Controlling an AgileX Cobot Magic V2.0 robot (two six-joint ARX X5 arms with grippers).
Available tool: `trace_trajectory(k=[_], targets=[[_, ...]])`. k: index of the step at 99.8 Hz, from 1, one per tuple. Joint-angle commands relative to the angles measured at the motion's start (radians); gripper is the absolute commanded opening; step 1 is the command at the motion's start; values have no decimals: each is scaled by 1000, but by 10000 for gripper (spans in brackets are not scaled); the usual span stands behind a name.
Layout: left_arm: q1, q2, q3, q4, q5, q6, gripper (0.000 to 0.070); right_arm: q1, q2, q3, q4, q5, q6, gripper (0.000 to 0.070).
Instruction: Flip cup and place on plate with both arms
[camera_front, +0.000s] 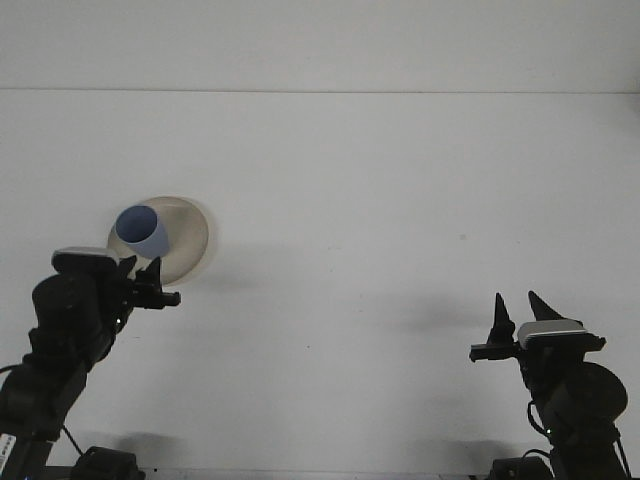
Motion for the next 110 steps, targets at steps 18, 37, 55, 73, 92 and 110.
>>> trace_trajectory(k=[18,37,55,73,92,110], targets=[[-3,-209,-230,146,0,-28,261,0,1,3,9,0,6,341],[-2,-283,-245,153,-49,-29,261,0,1,3,9,0,6,341],[-2,-311,-245,156,-49,-29,260,0,1,3,9,0,6,341],[-2,-321,-245,155,-49,-29,157,0,1,3,9,0,6,273],[-2,-321,-245,154,-49,-29,9,0,1,3,9,0,6,0],[-2,-322,-245,155,-49,-29,11,0,1,3,9,0,6,0]])
